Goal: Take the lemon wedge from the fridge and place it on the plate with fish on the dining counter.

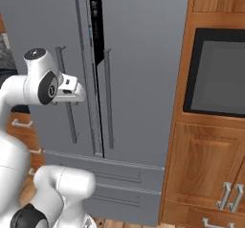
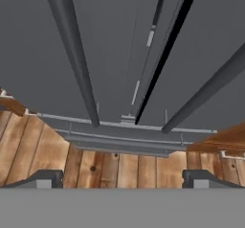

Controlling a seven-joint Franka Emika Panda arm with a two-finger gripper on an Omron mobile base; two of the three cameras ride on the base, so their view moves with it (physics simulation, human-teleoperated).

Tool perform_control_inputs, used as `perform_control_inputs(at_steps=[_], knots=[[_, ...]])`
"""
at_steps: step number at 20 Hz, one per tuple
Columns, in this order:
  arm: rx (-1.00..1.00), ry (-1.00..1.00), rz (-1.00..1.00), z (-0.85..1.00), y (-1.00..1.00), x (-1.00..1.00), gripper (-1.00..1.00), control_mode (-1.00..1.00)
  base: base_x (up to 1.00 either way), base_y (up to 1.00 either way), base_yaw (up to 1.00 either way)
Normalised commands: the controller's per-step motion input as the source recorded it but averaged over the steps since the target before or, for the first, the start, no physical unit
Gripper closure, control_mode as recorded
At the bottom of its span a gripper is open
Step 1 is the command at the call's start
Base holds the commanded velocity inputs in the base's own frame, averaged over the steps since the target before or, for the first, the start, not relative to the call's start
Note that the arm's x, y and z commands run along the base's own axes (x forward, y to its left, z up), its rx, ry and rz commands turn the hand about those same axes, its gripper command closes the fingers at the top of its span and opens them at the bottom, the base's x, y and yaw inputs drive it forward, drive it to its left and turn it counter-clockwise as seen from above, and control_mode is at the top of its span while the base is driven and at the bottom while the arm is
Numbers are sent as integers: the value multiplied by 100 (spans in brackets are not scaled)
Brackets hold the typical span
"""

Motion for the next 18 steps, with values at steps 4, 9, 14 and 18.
perform_control_inputs(at_steps=[4, 9, 14, 18], knots=[[0, 0, 0, 0, 0, 0, -100, 100, -70, 0, 0], [0, 0, 0, 0, 0, 0, -100, 100, -33, 0, 0], [0, -7, 0, 0, -3, 0, -100, -100, 0, 0, 0], [0, -22, 0, 4, -35, -7, -100, -100, 0, 0, 0]])
